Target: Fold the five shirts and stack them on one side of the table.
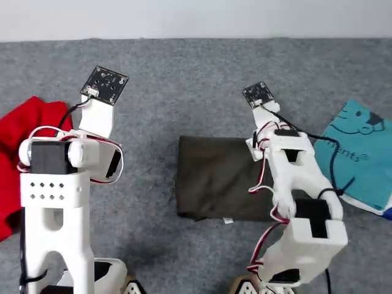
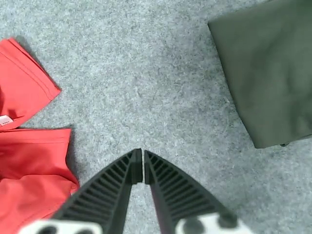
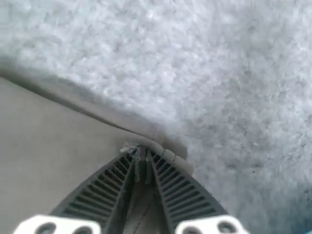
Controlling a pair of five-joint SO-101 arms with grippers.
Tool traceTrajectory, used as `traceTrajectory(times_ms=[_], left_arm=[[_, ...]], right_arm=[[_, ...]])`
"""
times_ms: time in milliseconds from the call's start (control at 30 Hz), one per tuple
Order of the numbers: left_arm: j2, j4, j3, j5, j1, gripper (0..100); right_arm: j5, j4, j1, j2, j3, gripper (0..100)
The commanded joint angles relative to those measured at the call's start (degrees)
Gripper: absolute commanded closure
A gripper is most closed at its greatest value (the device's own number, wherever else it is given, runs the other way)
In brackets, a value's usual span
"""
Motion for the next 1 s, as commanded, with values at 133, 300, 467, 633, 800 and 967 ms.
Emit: traceTrajectory(times_ms=[133,300,467,633,800,967], left_arm=[[-1.14,1.05,-0.31,-0.7,-0.44,99],[-1.14,1.05,-0.31,-0.7,-0.44,99],[-1.14,1.05,-0.31,-0.7,-0.44,99],[-1.14,1.05,-0.22,-0.7,-0.44,99],[-1.23,1.05,1.89,-0.7,-0.44,99],[-1.58,1.05,4.35,-0.79,-0.44,99]], right_arm=[[-0.09,13.41,-4.26,-3.38,-12.84,98.3],[-10.55,28.44,-8.22,-8.84,-19.43,93.1],[-22.07,41.63,-8.4,-10.77,-21.98,71.6],[-30.51,46.9,-8.84,-9.98,-19.87,65.8],[-32.26,43.21,-9.27,-4.53,-15.91,65.8],[-32.18,36.26,-8.66,3.12,-13.45,65.9]])
